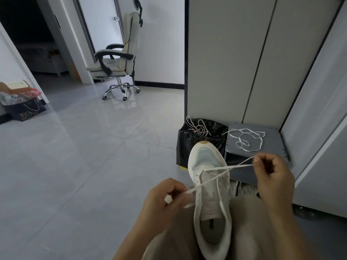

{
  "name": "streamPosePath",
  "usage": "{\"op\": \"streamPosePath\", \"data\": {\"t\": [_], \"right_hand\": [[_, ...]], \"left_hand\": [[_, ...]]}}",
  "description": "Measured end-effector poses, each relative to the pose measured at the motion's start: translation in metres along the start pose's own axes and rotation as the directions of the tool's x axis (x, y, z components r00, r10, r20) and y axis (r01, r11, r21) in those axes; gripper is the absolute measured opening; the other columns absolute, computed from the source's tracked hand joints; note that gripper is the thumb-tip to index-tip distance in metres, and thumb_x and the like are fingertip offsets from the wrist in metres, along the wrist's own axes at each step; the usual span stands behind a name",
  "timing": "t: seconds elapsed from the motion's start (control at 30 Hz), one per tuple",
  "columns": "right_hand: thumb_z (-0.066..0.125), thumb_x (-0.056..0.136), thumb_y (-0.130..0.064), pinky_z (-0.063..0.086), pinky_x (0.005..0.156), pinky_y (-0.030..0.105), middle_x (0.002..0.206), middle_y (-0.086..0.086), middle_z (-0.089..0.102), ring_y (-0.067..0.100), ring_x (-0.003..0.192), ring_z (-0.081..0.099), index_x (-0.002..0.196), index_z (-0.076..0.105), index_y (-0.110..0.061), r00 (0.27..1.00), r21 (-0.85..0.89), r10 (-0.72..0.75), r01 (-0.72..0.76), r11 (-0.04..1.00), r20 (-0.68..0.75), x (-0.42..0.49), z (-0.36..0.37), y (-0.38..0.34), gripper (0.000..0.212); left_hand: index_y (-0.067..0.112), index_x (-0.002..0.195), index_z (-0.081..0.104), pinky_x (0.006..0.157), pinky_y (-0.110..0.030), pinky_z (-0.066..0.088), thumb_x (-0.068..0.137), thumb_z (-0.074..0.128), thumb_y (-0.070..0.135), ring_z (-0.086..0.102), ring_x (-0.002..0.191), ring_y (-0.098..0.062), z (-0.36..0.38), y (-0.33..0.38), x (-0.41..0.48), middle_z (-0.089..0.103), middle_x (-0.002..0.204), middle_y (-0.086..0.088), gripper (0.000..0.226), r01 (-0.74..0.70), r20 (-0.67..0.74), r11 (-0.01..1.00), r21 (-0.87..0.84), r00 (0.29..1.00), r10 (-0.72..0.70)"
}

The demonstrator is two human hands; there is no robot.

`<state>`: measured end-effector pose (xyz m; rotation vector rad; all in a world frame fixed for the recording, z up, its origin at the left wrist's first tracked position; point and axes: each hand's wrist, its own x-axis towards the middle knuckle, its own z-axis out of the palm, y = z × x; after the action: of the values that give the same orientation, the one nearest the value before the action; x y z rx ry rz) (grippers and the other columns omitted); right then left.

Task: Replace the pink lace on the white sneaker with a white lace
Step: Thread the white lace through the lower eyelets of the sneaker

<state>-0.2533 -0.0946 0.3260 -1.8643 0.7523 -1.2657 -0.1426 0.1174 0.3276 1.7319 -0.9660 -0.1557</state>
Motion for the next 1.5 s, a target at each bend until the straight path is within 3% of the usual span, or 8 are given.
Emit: {"op": "streamPosePath", "data": {"t": [0.17, 0.33, 0.43, 0.57, 0.77, 0.97, 1.33, 1.5], "right_hand": [[0.056, 0.083, -0.031, 0.042, 0.069, 0.011, 0.088, -0.003, 0.05, 0.006, 0.071, 0.048, 0.09, 0.059, -0.016, 0.977, -0.079, -0.182, 0.192, 0.978, 0.113, -0.013, 0.01, -0.019, 0.017], [0.072, 0.07, -0.04, 0.042, 0.067, 0.013, 0.066, -0.013, 0.057, 0.0, 0.066, 0.053, 0.073, 0.054, -0.046, 0.646, -0.065, 0.03, 0.03, 0.997, 0.763, -0.045, 0.039, -0.061, 0.019], [0.066, 0.064, -0.028, 0.045, 0.07, 0.022, 0.047, -0.008, 0.052, 0.001, 0.057, 0.046, 0.046, 0.06, -0.029, 0.677, 0.035, 0.201, -0.318, 0.948, 0.708, -0.044, 0.045, -0.066, 0.02], [0.051, 0.091, -0.014, 0.041, 0.043, 0.013, 0.052, -0.001, 0.062, 0.004, 0.045, 0.051, 0.071, 0.065, -0.008, 0.858, 0.411, 0.213, -0.425, 0.807, 0.467, -0.023, 0.013, -0.063, 0.026], [0.054, 0.077, -0.027, 0.046, 0.046, 0.013, 0.059, -0.002, 0.065, 0.003, 0.05, 0.055, 0.061, 0.073, -0.018, 0.839, 0.753, 0.402, -0.521, 0.402, 0.366, 0.002, -0.005, -0.032, 0.027], [0.058, 0.076, -0.03, 0.046, 0.046, 0.014, 0.059, 0.0, 0.065, 0.003, 0.05, 0.056, 0.061, 0.074, -0.019, 0.826, 0.69, 0.413, -0.554, 0.466, 0.384, -0.002, 0.001, -0.024, 0.024], [0.08, 0.051, -0.047, 0.047, 0.046, 0.015, 0.064, 0.002, 0.068, 0.005, 0.052, 0.059, 0.071, 0.074, -0.014, 0.801, 0.667, 0.398, -0.595, 0.448, 0.448, -0.007, 0.007, -0.025, 0.039], [0.051, 0.09, -0.04, 0.04, 0.045, 0.018, 0.045, 0.001, 0.057, 0.004, 0.038, 0.046, 0.06, 0.064, -0.009, 0.804, -0.061, 0.359, -0.376, 0.924, 0.474, -0.012, -0.012, -0.039, 0.045]], "left_hand": [[0.028, 0.06, 0.059, 0.053, -0.01, 0.037, 0.076, 0.072, 0.002, 0.049, 0.055, -0.003, -0.003, 0.002, 0.013, 0.06, 0.063, 0.007, 0.034, 0.11, -0.248, 0.994, 0.017, 0.963, -0.102], [0.023, 0.063, 0.058, 0.058, -0.014, 0.041, 0.077, 0.072, 0.008, 0.054, 0.064, -0.007, 0.018, 0.046, 0.041, 0.059, 0.067, 0.005, 0.024, -0.044, -0.25, 0.995, 0.087, 0.966, 0.065], [0.023, 0.079, 0.064, 0.065, -0.012, 0.043, 0.075, 0.074, 0.017, 0.055, 0.076, -0.004, 0.035, 0.069, 0.05, 0.059, 0.079, 0.01, 0.013, -0.104, -0.119, 0.994, 0.027, 0.987, 0.106], [0.038, 0.102, 0.055, 0.076, -0.009, 0.043, 0.074, 0.066, 0.042, 0.056, 0.089, 0.004, 0.031, 0.052, 0.052, 0.058, 0.096, 0.015, 0.03, -0.05, 0.033, 0.996, -0.079, 0.998, 0.053], [0.049, 0.079, 0.067, 0.071, -0.027, 0.052, 0.081, 0.062, 0.029, 0.062, 0.067, -0.003, 0.024, 0.008, 0.012, 0.066, 0.071, 0.018, 0.021, 0.132, 0.219, 0.991, -0.001, 0.967, -0.129], [0.032, 0.07, 0.068, 0.06, -0.015, 0.044, 0.083, 0.063, 0.0, 0.056, 0.058, -0.005, 0.015, 0.001, 0.016, 0.065, 0.063, 0.007, 0.035, 0.175, -0.107, 0.968, -0.179, 0.975, -0.196], [0.027, 0.069, 0.068, 0.063, -0.018, 0.041, 0.073, 0.059, 0.033, 0.041, 0.076, -0.003, 0.059, -0.007, 0.018, 0.053, 0.077, 0.009, 0.012, -0.178, -0.119, 0.84, 0.512, 0.954, 0.274], [0.024, 0.07, 0.061, 0.053, -0.019, 0.037, 0.082, 0.045, 0.028, 0.046, 0.05, -0.008, 0.045, 0.005, 0.018, 0.057, 0.064, 0.011, 0.02, -0.197, -0.094, 0.771, 0.605, 0.944, 0.315]]}}
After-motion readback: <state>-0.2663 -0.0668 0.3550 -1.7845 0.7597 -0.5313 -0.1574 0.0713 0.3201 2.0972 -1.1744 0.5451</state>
